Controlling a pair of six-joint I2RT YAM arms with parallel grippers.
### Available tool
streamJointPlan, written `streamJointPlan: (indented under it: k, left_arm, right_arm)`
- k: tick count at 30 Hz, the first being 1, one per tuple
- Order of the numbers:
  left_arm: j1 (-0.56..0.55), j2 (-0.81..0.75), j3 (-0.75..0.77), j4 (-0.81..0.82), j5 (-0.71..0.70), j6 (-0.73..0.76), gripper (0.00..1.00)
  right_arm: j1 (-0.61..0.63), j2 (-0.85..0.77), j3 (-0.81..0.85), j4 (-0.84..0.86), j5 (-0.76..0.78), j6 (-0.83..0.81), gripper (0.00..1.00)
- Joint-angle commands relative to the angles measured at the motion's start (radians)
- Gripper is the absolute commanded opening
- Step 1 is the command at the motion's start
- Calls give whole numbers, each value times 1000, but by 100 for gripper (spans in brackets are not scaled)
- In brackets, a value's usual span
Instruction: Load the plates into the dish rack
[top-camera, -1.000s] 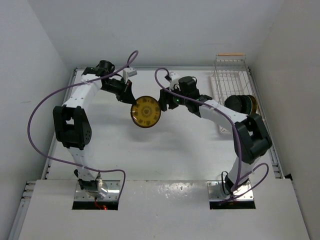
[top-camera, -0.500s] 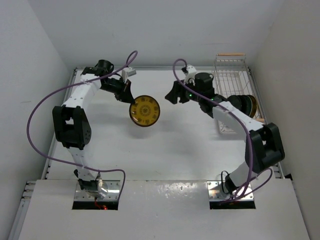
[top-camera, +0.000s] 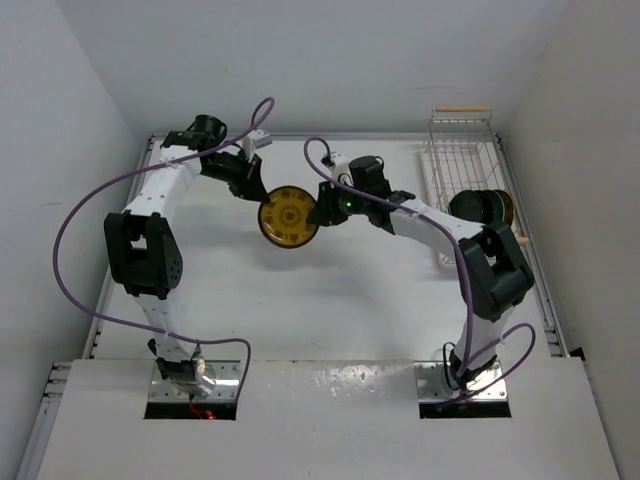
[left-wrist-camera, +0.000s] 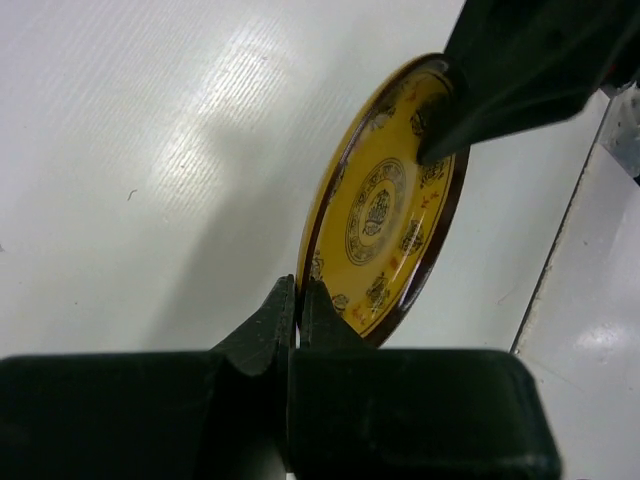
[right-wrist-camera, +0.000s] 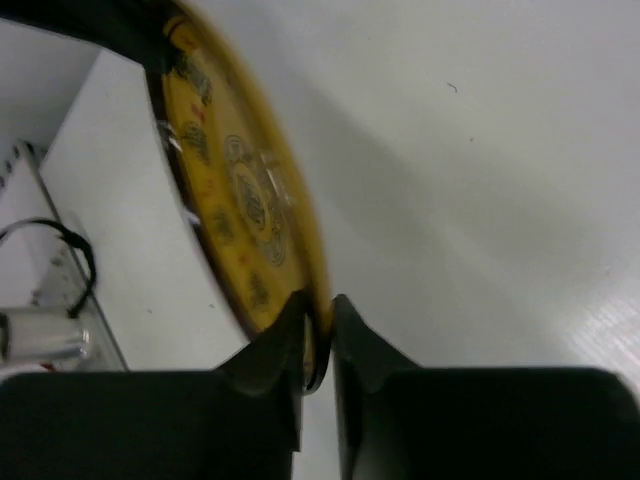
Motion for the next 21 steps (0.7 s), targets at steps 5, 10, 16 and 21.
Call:
streamJointPlan:
  k: [5, 10, 16, 21]
  left_arm:
    - [-1, -4, 28, 31, -28, -64, 20]
    - [-1, 34, 48, 120, -328, -216, 82]
    - [21, 78, 49, 192, -901, -402, 85]
    - [21, 69, -9, 192, -889, -402, 85]
  right_arm:
    - [-18, -119, 9, 88, 112, 52, 0]
    - [-59, -232, -22, -2, 452, 34, 0]
    - [-96, -409, -44, -142, 1203, -211, 0]
    - [-148, -477, -93, -131, 1423, -405, 0]
